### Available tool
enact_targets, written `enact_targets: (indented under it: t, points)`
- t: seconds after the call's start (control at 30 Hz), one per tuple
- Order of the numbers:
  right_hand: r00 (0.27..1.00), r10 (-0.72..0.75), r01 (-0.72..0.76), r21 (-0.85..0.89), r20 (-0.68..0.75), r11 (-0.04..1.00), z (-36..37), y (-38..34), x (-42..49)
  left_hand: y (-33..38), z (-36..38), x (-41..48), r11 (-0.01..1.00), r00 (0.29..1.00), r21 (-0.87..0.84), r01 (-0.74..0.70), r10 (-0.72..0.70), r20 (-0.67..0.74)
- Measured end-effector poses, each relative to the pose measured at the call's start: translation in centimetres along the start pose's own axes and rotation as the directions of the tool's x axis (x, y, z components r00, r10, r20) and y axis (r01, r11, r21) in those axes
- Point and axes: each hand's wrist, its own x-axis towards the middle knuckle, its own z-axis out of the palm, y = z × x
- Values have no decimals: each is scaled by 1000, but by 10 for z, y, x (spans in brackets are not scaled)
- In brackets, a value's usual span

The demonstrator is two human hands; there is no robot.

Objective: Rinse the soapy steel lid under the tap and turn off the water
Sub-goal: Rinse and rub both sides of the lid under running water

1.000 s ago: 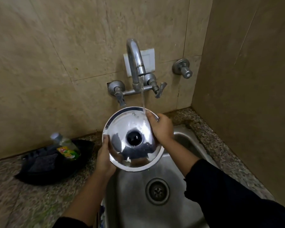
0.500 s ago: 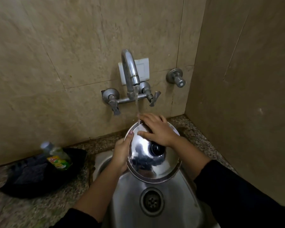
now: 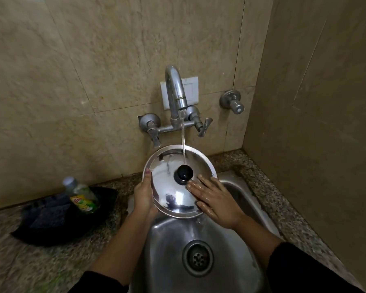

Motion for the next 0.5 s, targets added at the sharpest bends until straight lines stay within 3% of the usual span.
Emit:
enact_targets:
  t: [0.17, 0.23, 0.3, 0.37, 0.5]
  points:
    - [995, 71, -54, 216, -74, 975, -11, -6, 19, 2, -2, 4, 999, 998, -35, 7, -10, -70]
    - [967, 231, -188, 309, -106, 932, -14, -2, 30, 4, -5, 5, 1000, 997, -28, -1, -1, -72]
    - [928, 357, -320, 265, -105, 910, -19, 5, 44, 1, -8, 3, 1000, 999, 18, 12, -11, -42]
    - [948, 307, -291, 168, -79, 942, -24, 8, 55, -3, -8, -2, 996, 1000, 89, 21, -22, 8]
    - [996, 84, -79, 181, -22, 980, -34, 9, 61, 0, -9, -12, 989, 997, 150, -11, 0, 79]
